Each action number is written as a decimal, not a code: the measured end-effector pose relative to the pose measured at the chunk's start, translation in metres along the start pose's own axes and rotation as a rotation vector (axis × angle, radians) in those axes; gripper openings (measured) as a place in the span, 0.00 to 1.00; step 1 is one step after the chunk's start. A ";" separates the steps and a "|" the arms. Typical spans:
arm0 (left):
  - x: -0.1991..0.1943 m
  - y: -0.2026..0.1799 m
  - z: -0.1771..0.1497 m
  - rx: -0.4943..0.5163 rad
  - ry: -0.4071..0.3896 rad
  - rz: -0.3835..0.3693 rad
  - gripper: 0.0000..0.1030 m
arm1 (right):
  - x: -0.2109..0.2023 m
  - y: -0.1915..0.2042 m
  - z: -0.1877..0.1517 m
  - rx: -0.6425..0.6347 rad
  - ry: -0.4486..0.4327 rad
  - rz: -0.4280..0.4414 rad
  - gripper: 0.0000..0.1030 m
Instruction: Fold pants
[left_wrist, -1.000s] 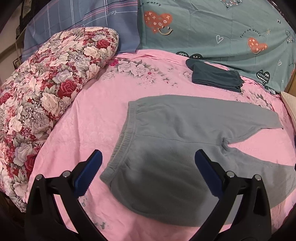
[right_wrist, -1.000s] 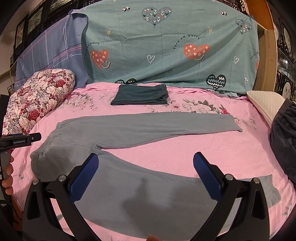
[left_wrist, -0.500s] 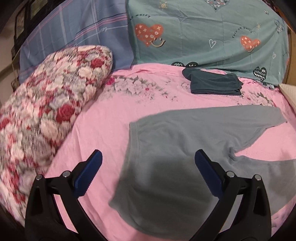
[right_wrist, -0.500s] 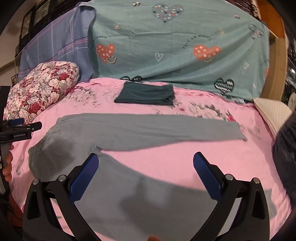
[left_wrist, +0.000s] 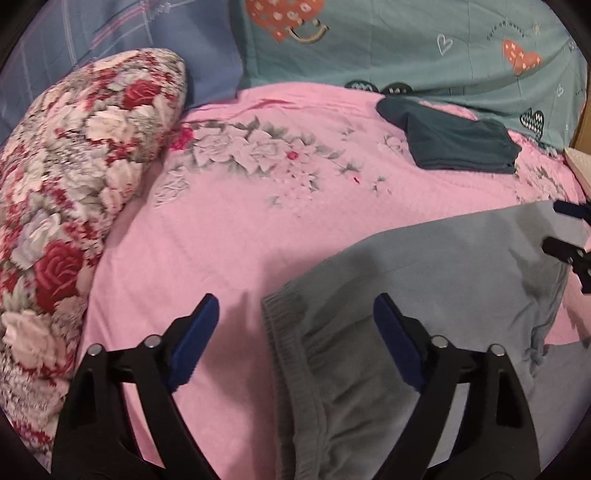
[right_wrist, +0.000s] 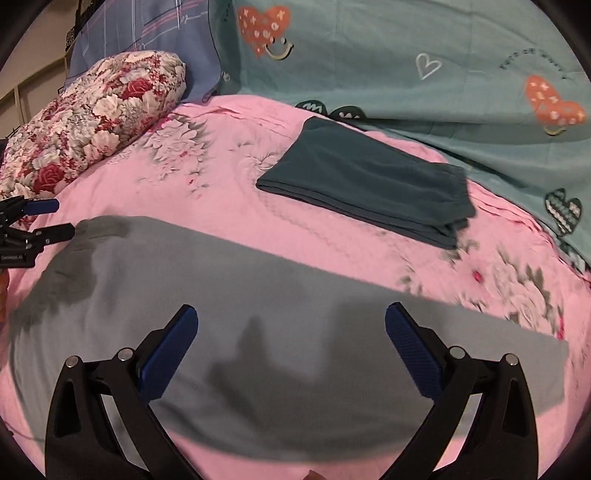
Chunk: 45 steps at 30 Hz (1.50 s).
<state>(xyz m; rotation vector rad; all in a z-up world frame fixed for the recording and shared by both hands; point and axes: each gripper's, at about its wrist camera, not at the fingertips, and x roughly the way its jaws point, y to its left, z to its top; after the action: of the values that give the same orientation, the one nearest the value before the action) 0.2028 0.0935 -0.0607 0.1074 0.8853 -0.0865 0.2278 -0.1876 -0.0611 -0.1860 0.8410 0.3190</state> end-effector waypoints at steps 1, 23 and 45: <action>0.009 -0.002 0.001 0.009 0.022 -0.001 0.76 | 0.009 -0.001 0.004 -0.011 0.004 -0.001 0.99; 0.027 -0.009 0.000 0.027 0.066 -0.027 0.21 | 0.059 -0.019 0.017 -0.088 0.073 0.167 0.06; -0.088 -0.037 -0.069 0.148 -0.014 -0.108 0.21 | -0.127 0.038 -0.073 -0.202 -0.117 0.181 0.40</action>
<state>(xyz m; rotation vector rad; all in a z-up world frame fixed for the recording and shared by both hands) 0.0899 0.0680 -0.0377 0.1970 0.8705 -0.2541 0.0845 -0.1991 -0.0145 -0.2771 0.7101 0.5806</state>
